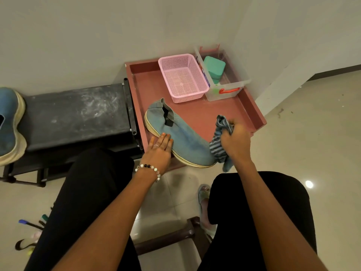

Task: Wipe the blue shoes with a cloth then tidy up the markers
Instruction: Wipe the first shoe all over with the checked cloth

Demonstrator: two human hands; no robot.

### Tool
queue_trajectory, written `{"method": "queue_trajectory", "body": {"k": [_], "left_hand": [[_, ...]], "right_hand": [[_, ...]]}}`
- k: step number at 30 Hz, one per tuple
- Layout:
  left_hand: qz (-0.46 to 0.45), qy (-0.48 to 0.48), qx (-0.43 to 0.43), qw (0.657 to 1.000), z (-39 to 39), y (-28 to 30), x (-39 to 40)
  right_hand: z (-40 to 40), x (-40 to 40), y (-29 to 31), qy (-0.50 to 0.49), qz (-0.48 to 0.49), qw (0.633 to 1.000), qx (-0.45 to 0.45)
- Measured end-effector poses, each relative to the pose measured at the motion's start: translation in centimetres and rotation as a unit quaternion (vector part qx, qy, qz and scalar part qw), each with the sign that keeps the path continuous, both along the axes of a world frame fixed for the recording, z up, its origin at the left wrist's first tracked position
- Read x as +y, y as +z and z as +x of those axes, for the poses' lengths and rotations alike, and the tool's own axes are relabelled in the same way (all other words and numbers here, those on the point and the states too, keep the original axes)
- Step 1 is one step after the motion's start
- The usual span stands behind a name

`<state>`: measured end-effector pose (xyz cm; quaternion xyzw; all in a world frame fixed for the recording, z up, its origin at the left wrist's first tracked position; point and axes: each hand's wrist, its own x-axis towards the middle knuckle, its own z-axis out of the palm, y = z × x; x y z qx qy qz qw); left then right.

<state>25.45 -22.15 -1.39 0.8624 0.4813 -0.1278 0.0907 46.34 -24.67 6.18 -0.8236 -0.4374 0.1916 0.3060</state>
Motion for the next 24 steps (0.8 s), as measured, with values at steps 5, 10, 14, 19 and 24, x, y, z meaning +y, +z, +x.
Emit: {"method": "queue_trajectory", "body": {"k": [5, 10, 14, 19, 24], "left_hand": [[0.031, 0.010, 0.013, 0.999, 0.3, -0.2, -0.5], [0.022, 0.014, 0.021, 0.999, 0.2, -0.9, -0.5], [0.024, 0.017, 0.021, 0.999, -0.2, -1.7, -0.4], [0.025, 0.006, 0.015, 1.000, -0.2, -1.4, -0.4], [0.026, 0.008, 0.003, 1.000, -0.2, -0.8, -0.5]], "right_hand": [[-3.2, 0.6, 0.6, 0.044, 0.243, 0.969, 0.015], [-6.7, 0.0, -4.3, 0.288, 0.030, 0.952, -0.101], [-6.7, -1.3, -6.5, 0.308, -0.184, 0.895, -0.266], [-6.5, -1.1, -4.9, 0.331, -0.171, 0.911, -0.177], [-3.4, -0.8, -1.3, 0.093, -0.025, 0.962, 0.257]]}}
